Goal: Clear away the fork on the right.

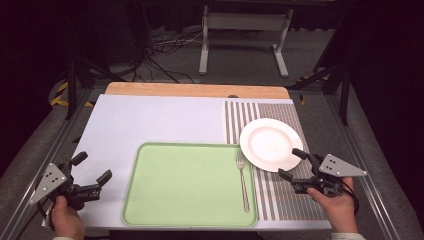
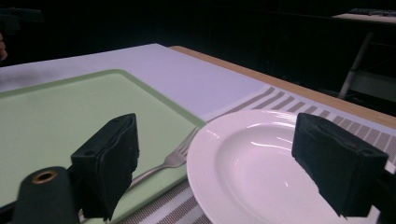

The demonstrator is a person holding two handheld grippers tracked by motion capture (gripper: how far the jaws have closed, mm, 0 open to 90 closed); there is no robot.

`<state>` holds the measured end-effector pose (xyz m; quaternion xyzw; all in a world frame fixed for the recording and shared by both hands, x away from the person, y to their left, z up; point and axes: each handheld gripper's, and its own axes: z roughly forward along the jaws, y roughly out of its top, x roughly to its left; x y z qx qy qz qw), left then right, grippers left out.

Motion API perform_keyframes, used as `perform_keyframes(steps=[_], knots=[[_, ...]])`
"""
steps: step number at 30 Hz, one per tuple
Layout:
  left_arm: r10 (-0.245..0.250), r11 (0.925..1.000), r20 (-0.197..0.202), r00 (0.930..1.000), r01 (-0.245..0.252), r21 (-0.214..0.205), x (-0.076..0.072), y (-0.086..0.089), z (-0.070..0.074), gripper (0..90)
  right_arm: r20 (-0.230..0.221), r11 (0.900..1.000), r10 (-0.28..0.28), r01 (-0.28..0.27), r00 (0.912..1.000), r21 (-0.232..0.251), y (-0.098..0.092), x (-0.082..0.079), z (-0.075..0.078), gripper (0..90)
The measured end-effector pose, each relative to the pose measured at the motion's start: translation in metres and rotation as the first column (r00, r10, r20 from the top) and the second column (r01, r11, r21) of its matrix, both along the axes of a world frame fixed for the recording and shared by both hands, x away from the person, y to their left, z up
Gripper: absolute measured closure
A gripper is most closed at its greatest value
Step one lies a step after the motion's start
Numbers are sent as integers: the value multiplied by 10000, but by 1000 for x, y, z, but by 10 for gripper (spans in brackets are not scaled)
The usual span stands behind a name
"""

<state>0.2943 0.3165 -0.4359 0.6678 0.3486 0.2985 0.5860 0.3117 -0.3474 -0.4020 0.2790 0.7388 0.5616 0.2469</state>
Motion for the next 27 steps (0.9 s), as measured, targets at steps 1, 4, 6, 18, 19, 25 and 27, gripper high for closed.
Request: perform_keyframes(steps=[1, 4, 6, 18, 19, 25, 27], knots=[[0, 10000, 0, 10000, 0, 0, 0, 0, 0, 3, -12, 9999, -104, 104, 9999, -23, -2, 0, -2, 161], [11, 10000, 18, 10000, -11, -13, 0, 0, 0, 3, -17, 9998, -173, 173, 9998, 73, -6, -1, -8, 161], [5, 10000, 25, 10000, -5, -8, 0, 0, 0, 3, -60, 9997, -244, 244, 9997, 71, -11, -2, -14, 159], [-12, 10000, 47, 10000, 12, 20, 0, 0, 0, 3, -535, 9976, -688, 689, 9962, -3, -20, -5, -41, 157], [-7, 10000, 42, 10000, 7, 36, 0, 0, 0, 3, -661, 9970, -765, 770, 9949, 54, -20, -5, -43, 157], [-7, 10000, 4, 10000, 7, -16, 1, 0, 0, 3, -696, 9956, -925, 933, 9933, 71, -22, -5, -44, 157], [-4, 10000, -18, 10000, 4, -14, 1, 0, 0, 3, -680, 9956, -917, 928, 9935, 125, -22, -5, -44, 157]])
